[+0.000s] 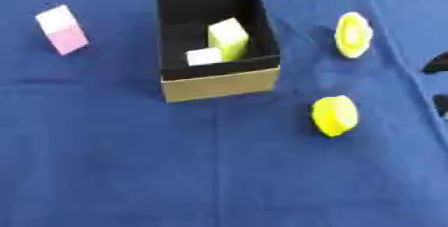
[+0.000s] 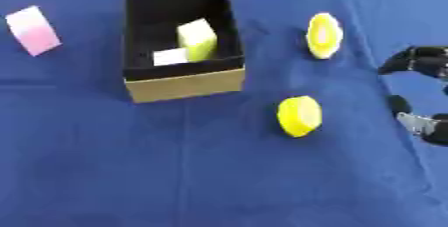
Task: Pick up objects on the table and place them in the box.
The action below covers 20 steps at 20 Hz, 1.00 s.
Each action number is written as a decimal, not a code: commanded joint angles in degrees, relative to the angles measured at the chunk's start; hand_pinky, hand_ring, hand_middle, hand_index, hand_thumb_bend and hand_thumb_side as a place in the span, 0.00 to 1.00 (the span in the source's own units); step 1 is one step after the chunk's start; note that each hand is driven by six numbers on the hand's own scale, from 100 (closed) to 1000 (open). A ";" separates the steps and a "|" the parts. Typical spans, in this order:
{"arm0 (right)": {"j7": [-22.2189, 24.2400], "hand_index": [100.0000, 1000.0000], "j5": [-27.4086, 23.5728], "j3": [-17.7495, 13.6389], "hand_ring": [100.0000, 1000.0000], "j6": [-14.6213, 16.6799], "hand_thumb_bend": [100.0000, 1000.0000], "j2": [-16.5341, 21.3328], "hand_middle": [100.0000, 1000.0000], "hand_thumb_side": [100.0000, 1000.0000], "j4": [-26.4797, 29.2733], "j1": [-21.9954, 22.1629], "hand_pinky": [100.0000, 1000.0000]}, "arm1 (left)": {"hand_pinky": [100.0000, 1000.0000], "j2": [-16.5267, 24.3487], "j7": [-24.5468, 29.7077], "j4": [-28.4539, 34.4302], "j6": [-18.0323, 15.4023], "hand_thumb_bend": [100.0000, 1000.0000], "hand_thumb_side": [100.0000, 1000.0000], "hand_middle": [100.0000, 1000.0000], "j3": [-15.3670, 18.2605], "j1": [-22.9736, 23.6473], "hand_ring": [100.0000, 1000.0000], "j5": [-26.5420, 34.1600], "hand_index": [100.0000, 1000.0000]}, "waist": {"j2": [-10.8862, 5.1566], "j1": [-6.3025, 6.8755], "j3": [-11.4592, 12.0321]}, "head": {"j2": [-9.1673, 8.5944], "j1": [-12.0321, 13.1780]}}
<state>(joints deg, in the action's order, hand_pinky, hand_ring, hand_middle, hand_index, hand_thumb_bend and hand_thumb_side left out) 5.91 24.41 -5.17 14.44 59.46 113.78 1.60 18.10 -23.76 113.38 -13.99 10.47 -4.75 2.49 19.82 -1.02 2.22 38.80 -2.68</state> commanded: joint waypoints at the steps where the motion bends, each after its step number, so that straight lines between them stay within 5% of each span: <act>1: 0.21 0.81 -0.84 -0.06 0.82 0.30 0.15 3.27 0.75 0.02 0.81 -0.78 0.83 | 0.75 0.71 0.07 1.21 0.02 0.10 0.60 0.48 0.27 -0.46 0.53 -0.16 0.79 | -0.76 -0.09 0.02 | -0.30 0.14; 4: 1.46 0.83 -1.09 0.42 0.84 0.96 0.31 4.29 0.77 0.00 0.81 -1.60 0.84 | 0.75 0.73 0.10 1.21 0.01 0.10 0.60 0.48 0.25 -0.52 0.53 -0.14 0.79 | -0.65 -0.13 0.14 | -0.48 0.13; 20: 0.50 0.79 1.78 2.16 0.83 1.03 0.34 5.66 0.75 0.06 0.81 -3.41 0.84 | 0.75 0.62 0.18 1.21 0.01 0.11 0.60 0.48 0.19 -0.59 0.53 -0.09 0.79 | -0.48 -0.29 0.39 | -0.74 0.40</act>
<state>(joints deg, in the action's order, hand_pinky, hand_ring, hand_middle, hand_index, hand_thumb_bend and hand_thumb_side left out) 6.71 26.00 -2.66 15.71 62.86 113.79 -1.35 18.10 -23.67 113.38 -13.92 10.46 -4.93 2.49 20.17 -1.23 2.58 38.74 -2.38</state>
